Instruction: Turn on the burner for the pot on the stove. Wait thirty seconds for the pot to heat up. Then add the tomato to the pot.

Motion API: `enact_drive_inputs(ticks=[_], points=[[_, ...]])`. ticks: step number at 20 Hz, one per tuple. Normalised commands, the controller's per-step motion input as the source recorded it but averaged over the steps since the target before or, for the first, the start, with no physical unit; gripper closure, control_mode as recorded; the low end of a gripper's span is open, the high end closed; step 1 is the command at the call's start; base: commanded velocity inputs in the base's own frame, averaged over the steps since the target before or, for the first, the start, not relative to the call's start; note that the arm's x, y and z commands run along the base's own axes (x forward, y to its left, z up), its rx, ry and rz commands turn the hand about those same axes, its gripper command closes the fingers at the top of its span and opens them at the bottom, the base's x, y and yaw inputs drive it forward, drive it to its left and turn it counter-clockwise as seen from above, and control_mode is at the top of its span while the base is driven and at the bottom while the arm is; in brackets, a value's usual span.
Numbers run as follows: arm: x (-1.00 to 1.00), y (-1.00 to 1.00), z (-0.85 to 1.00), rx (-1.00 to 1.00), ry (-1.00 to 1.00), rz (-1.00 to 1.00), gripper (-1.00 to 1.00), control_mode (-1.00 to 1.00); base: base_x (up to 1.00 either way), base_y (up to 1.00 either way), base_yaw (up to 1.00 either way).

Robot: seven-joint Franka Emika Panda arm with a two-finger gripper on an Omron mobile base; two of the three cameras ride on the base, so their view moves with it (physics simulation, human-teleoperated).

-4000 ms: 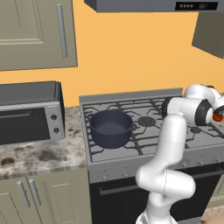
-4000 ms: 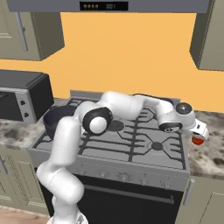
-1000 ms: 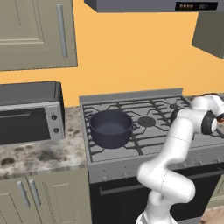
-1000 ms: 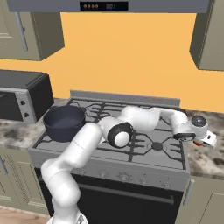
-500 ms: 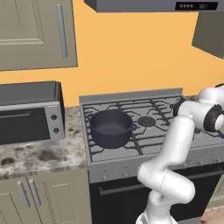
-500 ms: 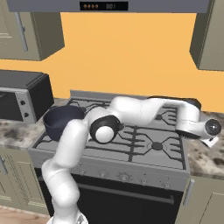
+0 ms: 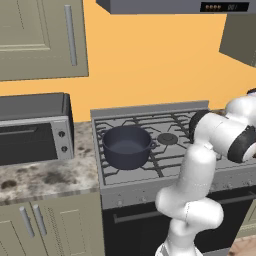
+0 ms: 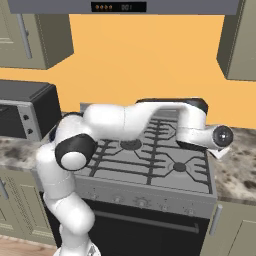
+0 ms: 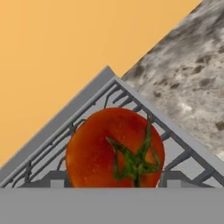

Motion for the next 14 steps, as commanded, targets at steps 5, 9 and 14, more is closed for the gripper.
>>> enact_drive_inputs(ticks=[5, 9, 14], points=[[-0.11, 1.0, 0.94, -0.01, 0.27, 0.0, 1.0, -1.0, 0.0, 0.0, 0.0], [-0.06, 1.0, 0.64, -0.07, 0.35, 0.0, 1.0, -1.0, 0.0, 0.0, 0.0], [-0.09, 1.0, 0.14, -0.07, 0.22, 0.02, 1.0, -1.0, 0.0, 0.0, 0.0]])
